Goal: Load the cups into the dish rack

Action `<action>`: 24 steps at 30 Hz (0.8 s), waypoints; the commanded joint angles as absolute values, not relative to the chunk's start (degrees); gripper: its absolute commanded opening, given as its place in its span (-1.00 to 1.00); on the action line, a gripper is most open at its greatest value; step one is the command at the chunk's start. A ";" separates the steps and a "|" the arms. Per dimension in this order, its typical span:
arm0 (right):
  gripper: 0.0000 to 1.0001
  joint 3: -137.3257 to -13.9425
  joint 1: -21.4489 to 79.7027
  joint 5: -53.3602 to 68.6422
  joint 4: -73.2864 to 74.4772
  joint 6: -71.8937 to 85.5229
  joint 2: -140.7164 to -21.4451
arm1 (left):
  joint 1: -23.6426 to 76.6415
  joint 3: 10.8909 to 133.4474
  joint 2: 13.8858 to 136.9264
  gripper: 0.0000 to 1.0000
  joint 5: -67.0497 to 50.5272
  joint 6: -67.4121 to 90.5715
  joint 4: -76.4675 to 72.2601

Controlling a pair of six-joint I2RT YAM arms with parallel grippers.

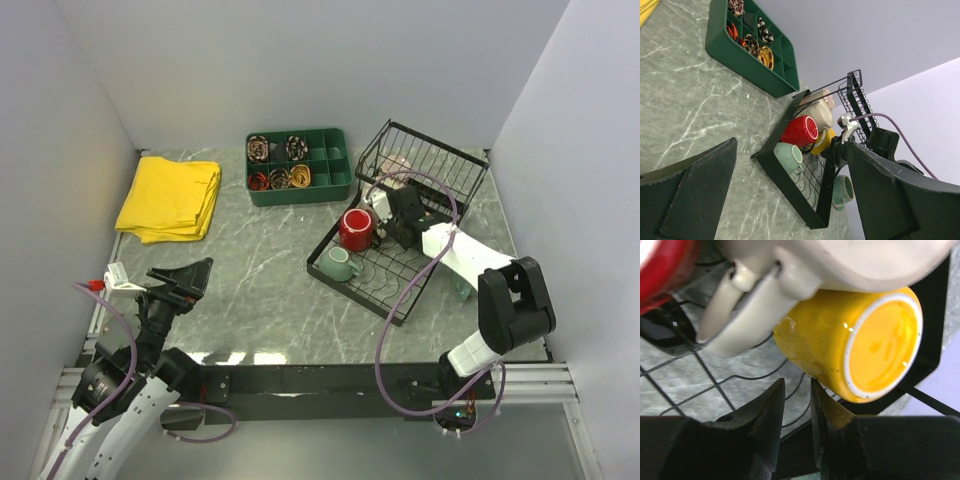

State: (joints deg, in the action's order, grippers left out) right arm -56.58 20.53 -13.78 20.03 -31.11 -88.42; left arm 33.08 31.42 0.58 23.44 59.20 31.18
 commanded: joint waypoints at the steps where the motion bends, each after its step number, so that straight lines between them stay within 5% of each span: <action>1: -0.29 -59.24 19.42 -16.79 16.61 -30.85 -88.16 | 33.05 32.78 -4.48 0.93 23.64 58.18 30.15; 6: -0.21 -59.94 19.16 -13.64 19.50 -31.46 -86.06 | 33.13 33.05 -3.87 0.93 23.55 57.57 29.62; 11: 0.05 -61.61 19.25 3.94 31.63 -35.06 -79.03 | 33.05 34.10 -2.81 0.93 23.29 55.81 29.36; 17: 0.09 -59.69 19.25 18.87 45.17 -40.51 -67.79 | 33.13 34.36 -1.15 0.93 21.37 54.23 27.25; 24: 0.15 -53.09 18.29 22.84 47.89 -43.07 -56.61 | 33.05 35.15 1.67 0.93 19.60 51.77 25.05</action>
